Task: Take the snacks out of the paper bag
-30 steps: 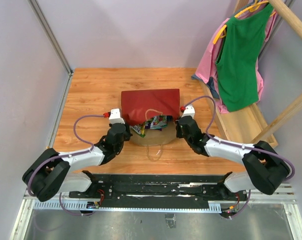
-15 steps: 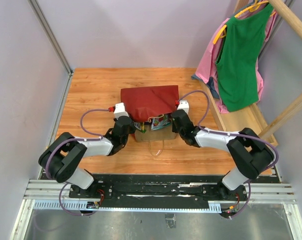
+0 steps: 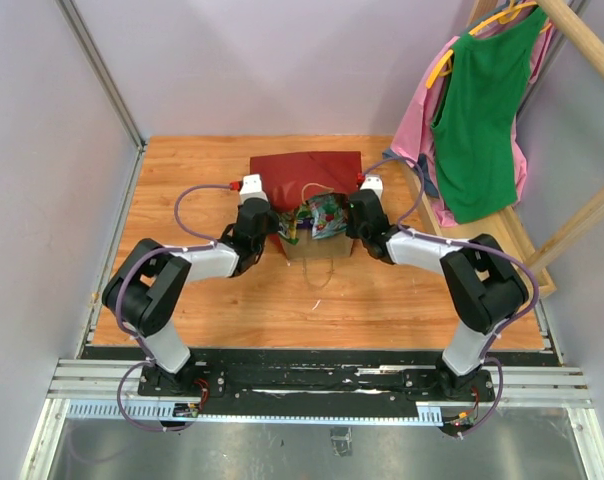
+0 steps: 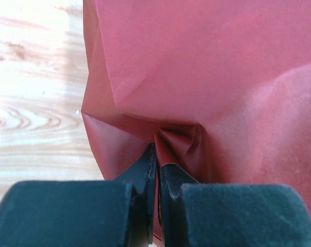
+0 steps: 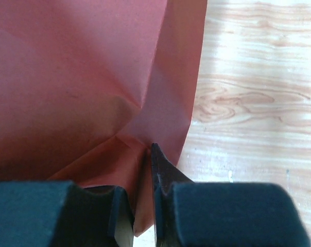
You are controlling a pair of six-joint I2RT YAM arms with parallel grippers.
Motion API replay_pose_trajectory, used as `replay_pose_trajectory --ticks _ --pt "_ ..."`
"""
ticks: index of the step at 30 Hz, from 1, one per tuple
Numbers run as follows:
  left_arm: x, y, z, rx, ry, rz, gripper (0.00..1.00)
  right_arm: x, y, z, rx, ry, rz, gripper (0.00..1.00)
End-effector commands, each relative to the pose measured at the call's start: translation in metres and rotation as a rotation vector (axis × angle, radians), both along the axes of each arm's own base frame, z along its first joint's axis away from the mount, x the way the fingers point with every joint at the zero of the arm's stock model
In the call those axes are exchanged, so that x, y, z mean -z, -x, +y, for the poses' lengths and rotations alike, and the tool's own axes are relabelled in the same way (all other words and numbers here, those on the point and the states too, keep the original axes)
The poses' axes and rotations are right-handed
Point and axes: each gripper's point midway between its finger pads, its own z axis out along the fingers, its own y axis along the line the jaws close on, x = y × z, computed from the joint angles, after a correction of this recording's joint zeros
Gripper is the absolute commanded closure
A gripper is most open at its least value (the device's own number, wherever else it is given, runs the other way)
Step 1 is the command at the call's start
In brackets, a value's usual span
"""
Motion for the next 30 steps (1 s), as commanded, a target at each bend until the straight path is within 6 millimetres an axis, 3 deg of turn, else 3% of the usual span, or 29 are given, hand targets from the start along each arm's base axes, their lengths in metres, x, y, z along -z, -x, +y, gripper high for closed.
replay_pose_trajectory --ticks 1,8,16,19,21,23,24,26,28,30 --pt "-0.016 -0.024 -0.010 0.059 -0.001 -0.023 0.94 0.004 -0.015 0.000 -0.017 -0.014 0.034 0.85" --pt "-0.019 -0.059 -0.014 0.077 -0.028 -0.022 0.94 -0.004 -0.049 0.001 -0.029 -0.052 0.023 0.85" --pt "-0.020 -0.092 -0.043 0.180 -0.048 0.021 0.94 -0.026 -0.100 -0.014 -0.043 -0.068 -0.020 0.84" --pt "-0.031 -0.093 -0.045 0.187 -0.049 0.014 0.94 -0.033 -0.103 -0.012 -0.110 -0.114 0.007 0.83" --pt "-0.036 -0.084 -0.042 0.189 -0.036 0.008 0.93 -0.041 -0.097 -0.012 -0.143 -0.147 0.002 0.82" --pt "-0.043 -0.074 -0.038 0.191 -0.018 -0.002 0.81 -0.050 -0.084 -0.011 -0.165 -0.173 -0.015 0.72" --pt "-0.048 -0.068 -0.037 0.197 -0.008 -0.008 0.68 -0.053 -0.076 -0.010 -0.181 -0.186 -0.018 0.61" --pt "-0.053 -0.054 -0.034 0.214 0.006 -0.012 0.31 -0.062 -0.061 -0.011 -0.197 -0.210 -0.027 0.37" --pt "-0.058 -0.042 -0.031 0.229 0.012 -0.022 0.05 -0.064 -0.044 -0.014 -0.192 -0.225 -0.021 0.22" --pt "-0.068 -0.029 -0.032 0.277 0.007 -0.034 0.00 -0.068 -0.029 -0.019 -0.176 -0.248 -0.022 0.13"
